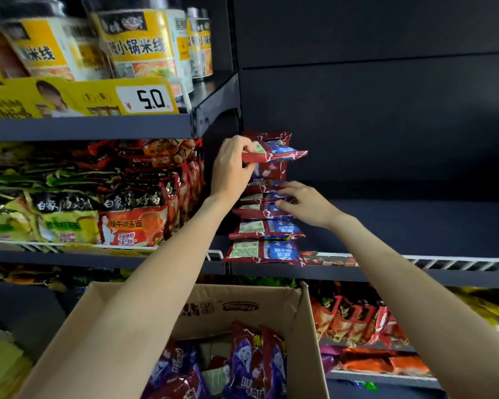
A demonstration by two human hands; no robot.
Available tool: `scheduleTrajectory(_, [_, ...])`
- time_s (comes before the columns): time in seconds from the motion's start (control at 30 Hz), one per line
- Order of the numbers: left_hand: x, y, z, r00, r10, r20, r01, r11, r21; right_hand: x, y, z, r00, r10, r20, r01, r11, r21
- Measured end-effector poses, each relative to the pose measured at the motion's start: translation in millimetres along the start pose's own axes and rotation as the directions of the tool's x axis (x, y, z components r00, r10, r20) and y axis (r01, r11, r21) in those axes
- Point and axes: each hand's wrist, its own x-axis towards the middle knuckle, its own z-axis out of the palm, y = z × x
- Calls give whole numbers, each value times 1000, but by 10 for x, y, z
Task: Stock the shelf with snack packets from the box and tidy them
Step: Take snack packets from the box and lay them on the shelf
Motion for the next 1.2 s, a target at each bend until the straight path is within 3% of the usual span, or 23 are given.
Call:
scheduleTrajectory(0.2, [1, -271, 394, 966, -106, 235, 118, 992, -36, 44, 57, -11, 1000, 8, -4, -8, 1000, -19])
scheduleTrajectory(0.33, [-2, -417, 398, 859, -196, 474, 256, 964, -67, 45, 73, -9, 1000, 5, -5, -5, 1000, -19])
scheduleTrajectory(0.53, [-33, -506, 267, 715, -289, 636, 385, 923, -14, 35, 63, 5, 999, 28, -19, -28, 1000, -7])
scheduleTrajectory(0.6, [-28, -462, 185, 741, -280, 610, 342, 940, 16, -4, 28, 12, 997, 33, -67, -35, 999, -22])
scheduleTrajectory(0.7, [-62, -334, -12, 836, -205, 509, 194, 978, 75, -161, -91, 36, 972, -23, -233, -1, 995, -103])
scheduleTrajectory(0.8, [-233, -92, -295, 847, -122, 518, 92, 992, 84, -404, -287, 73, 902, -91, -423, 16, 984, -177])
scheduleTrajectory(0.97, [-650, 310, -969, 886, -16, 463, -3, 999, 40, -943, -806, 242, 789, -236, -567, 115, 964, -241])
scheduleTrajectory(1.1, [-1074, 476, -1580, 871, 52, 488, -97, 993, 68, -1382, -1221, 590, 771, -351, -532, 219, 930, -296])
scheduleTrajectory(1.2, [-1475, 373, -1939, 835, 30, 550, -140, 977, 159, -1536, -1348, 975, 865, -374, -334, 251, 900, -356])
